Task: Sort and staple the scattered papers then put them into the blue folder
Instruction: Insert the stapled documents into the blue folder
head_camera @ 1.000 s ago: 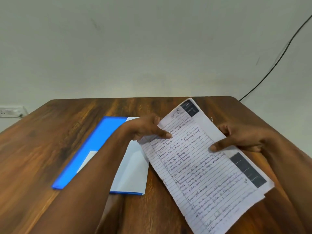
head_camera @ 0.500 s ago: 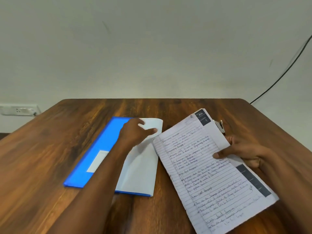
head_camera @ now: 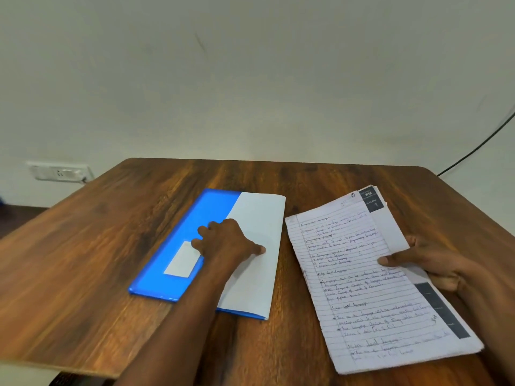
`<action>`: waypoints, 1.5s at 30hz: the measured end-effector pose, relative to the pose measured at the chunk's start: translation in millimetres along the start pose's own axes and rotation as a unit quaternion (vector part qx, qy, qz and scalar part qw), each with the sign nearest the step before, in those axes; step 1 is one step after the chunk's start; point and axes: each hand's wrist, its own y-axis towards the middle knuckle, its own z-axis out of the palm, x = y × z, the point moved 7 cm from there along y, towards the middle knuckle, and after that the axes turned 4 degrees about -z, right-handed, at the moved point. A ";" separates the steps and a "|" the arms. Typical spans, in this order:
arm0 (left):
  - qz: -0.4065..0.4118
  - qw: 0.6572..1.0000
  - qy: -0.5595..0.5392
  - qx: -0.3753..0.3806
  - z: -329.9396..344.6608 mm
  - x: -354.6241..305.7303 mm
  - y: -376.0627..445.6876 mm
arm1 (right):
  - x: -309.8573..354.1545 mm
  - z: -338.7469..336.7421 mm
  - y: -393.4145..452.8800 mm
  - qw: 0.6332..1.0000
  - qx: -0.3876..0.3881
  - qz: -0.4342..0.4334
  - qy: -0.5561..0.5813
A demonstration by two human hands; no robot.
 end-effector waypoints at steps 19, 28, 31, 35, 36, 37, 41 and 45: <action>0.191 0.912 -0.344 0.114 -56.5 -40.0 -20.8 | 3.6 -5.6 -7.7 0.999 -0.031 -0.033 -0.010; 0.311 0.914 -0.209 0.157 27.7 -72.9 -66.5 | 54.2 -57.6 -58.2 0.974 -0.166 -0.143 -0.053; 0.350 0.924 -0.102 0.118 48.0 -76.0 -81.4 | 80.9 -77.2 -80.7 0.950 -0.237 -0.189 -0.080; 0.366 0.927 -0.043 0.068 59.5 -74.2 -93.3 | 107.7 -107.7 -81.1 0.949 -0.208 -0.233 -0.046; 0.367 0.928 -0.038 0.061 59.5 -74.1 -95.0 | 114.5 -96.8 -83.5 0.945 -0.205 -0.251 -0.047; 0.368 0.928 -0.033 0.058 60.1 -74.2 -95.2 | 118.9 -73.0 -86.3 0.947 -0.191 -0.257 -0.026; 0.382 0.922 -0.047 0.036 58.9 -73.1 -97.3 | 103.9 13.1 -59.8 0.963 -0.079 -0.245 0.083; 0.391 0.909 -0.143 0.027 56.8 -63.5 -102.5 | 65.8 48.1 7.1 0.982 -0.061 -0.153 0.096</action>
